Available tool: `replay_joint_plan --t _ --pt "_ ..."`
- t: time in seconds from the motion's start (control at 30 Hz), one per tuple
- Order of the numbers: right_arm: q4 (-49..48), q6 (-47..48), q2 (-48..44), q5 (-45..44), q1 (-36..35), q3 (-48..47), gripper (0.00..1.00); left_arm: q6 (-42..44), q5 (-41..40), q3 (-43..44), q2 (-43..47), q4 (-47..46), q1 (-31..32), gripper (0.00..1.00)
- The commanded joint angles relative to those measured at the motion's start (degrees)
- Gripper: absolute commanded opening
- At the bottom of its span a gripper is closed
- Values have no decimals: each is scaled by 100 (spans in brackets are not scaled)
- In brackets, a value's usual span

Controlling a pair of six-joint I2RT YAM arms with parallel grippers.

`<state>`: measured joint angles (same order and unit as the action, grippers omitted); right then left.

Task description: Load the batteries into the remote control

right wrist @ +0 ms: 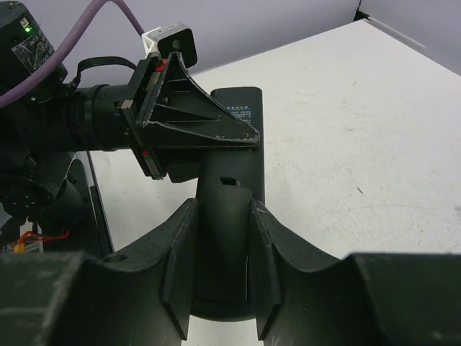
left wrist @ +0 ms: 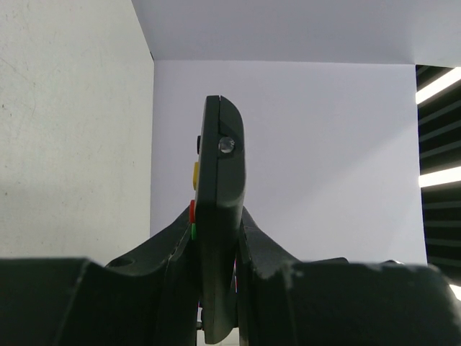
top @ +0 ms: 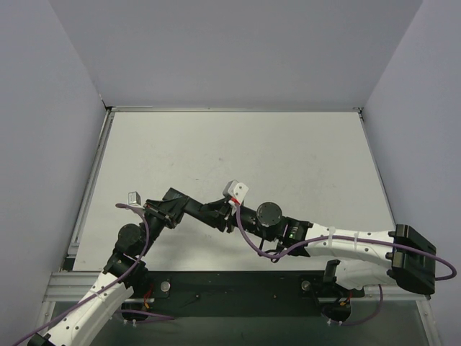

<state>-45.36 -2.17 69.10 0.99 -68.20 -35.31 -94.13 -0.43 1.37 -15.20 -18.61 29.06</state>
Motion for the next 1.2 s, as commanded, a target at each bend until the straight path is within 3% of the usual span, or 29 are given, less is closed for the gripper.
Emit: replay_joint_plan --t 0.0,0.63,0.83,1.03,1.17 --pt "554 -231 -160 23 185 103 17 -317 -28 -752 167 -951 -14 0" --pt "1258 -530 -379 -328 202 -20 19 87 25 -699 263 -591 -14 0" --pt "1942 -626 -827 -837 220 -142 19 1007 25 -480 299 198 -14 0" --pt "3611 -1135 -925 -1356 659 -774 19 1800 43 -374 44 735 -14 0" --pt "5313 -1601 -434 -962 1378 -1222 19 2231 262 -216 -114 894 -14 0"
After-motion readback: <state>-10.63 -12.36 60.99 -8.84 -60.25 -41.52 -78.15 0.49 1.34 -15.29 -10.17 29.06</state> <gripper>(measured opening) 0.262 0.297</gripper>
